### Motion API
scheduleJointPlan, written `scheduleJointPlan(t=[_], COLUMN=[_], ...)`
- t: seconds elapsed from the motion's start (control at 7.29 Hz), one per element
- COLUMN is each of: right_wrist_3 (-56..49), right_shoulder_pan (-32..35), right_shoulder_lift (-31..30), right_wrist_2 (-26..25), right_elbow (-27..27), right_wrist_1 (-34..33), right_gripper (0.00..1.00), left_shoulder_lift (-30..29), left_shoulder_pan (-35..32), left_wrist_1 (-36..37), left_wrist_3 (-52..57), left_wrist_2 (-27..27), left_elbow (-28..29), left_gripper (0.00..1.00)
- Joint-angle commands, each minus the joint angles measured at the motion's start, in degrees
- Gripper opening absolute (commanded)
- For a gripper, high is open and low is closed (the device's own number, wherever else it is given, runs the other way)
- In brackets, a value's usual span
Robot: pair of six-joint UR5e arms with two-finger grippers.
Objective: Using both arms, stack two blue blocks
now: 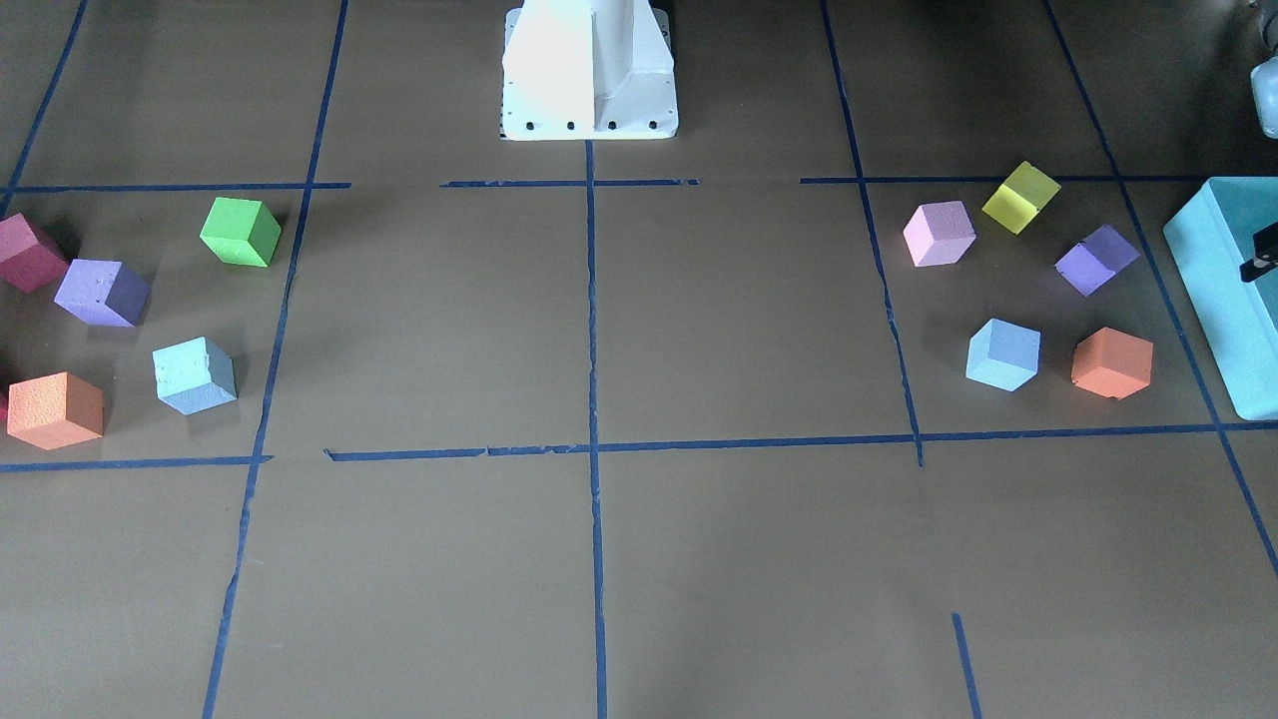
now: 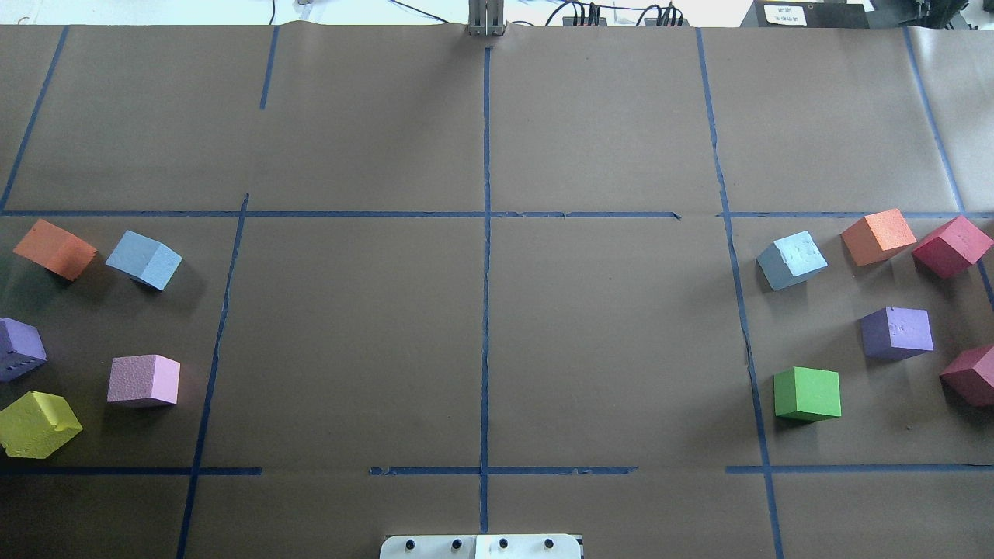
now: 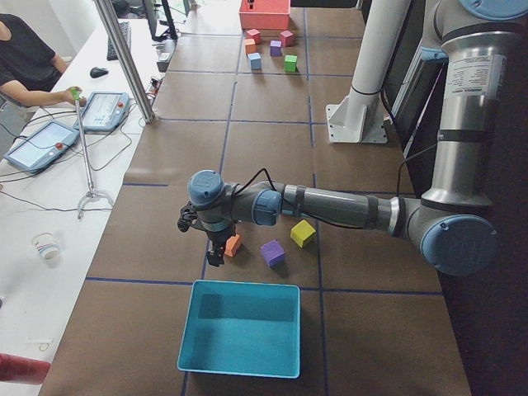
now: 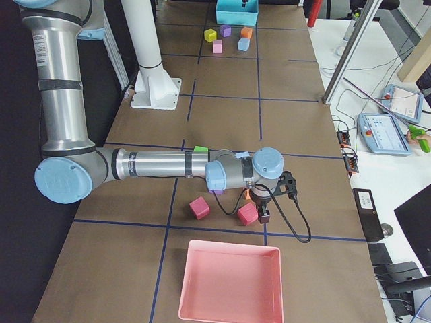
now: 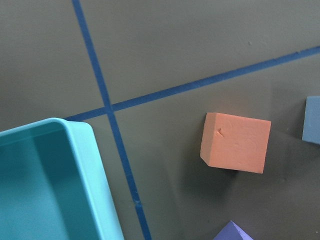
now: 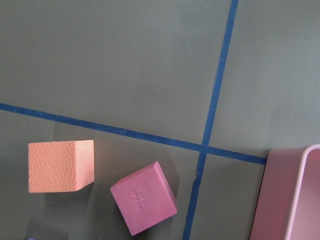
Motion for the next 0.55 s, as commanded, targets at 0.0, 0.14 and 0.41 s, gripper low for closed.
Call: scheduleJointPlan(t=[0.0,0.14,0.41], right_wrist_3=[0.03,0.03,0.12], right_shoulder_pan=[0.44,0.44,0.35], right_shoulder_lift=[-0.69,-0.69,-0.95], right_wrist_2=[-0.63,-0.64,-0.46], right_elbow=[-0.04,-0.22,-0.57], right_wrist_1=[-0.12,-0.12,0.05], right_gripper=[1.00,1.00,1.00], left_shoulder_lift=[-0.58,-0.58,-0.40], left_shoulder_pan=[-1.60,-1.60,-1.51], left_wrist_1=[0.94,0.85,0.85], left_wrist_3=[-0.24,-0.33,-0.59], left_wrist_2=[0.28,0.28,0.28], left_elbow=[-1.80,-2.77,-1.99], left_gripper=[1.00,1.00,1.00])
